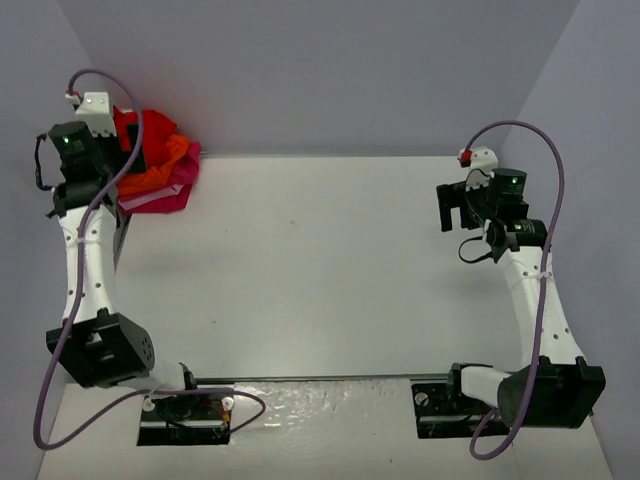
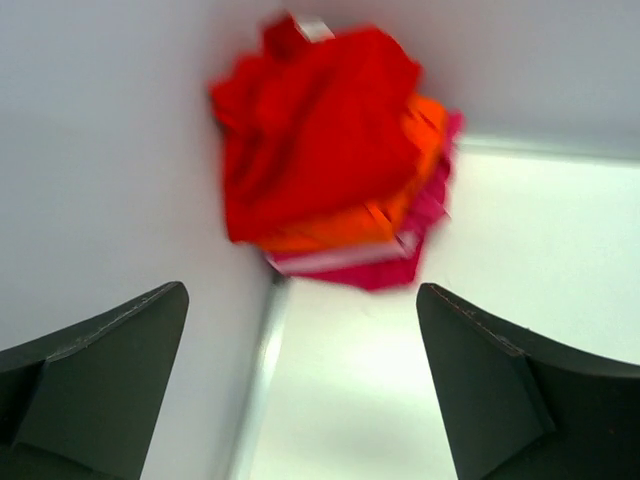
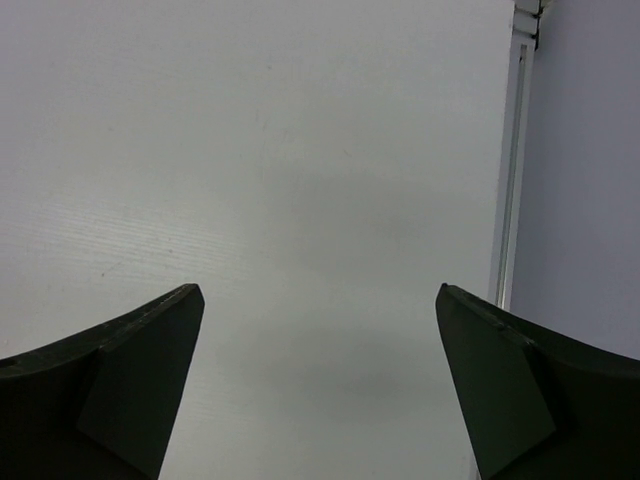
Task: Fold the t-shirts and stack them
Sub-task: Put the neatly folded tshirt into the corner of the board with the left arm
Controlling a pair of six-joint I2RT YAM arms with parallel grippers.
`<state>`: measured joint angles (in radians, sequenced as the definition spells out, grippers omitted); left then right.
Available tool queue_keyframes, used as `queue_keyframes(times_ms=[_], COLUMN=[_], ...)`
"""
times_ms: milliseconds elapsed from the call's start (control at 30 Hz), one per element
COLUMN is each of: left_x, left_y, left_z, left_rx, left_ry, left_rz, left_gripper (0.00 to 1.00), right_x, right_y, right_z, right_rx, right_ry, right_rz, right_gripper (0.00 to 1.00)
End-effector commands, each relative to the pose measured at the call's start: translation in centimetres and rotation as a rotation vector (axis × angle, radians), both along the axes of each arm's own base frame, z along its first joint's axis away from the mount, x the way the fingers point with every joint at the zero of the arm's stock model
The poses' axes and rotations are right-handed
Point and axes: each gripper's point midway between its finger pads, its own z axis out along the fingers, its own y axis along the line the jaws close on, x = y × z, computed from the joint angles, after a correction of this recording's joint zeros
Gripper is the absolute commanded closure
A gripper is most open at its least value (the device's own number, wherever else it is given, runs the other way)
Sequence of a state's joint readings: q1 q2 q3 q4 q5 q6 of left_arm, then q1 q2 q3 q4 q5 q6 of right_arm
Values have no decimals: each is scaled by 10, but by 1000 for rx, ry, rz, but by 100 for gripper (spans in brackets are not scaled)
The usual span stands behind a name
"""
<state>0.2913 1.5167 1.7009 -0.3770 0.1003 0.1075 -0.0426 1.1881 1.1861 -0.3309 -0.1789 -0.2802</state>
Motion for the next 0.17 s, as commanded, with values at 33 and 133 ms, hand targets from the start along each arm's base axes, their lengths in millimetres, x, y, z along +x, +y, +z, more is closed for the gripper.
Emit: queue_keyframes(times_ms=[33,133], left_x=[-26,-40], left_y=[-62,-80], left_z=[-65,-133], left_rx=[-154,-246], left_ry=[-77,-30], left_rz=[-234,-278], left_gripper=[3,3], right_x=[16,19], right_y=[0,1], right_z=[-13,-31], right_rx=[17,25], right_ry=[-61,-42], right_rz=[-31,-27], right_gripper=[0,1])
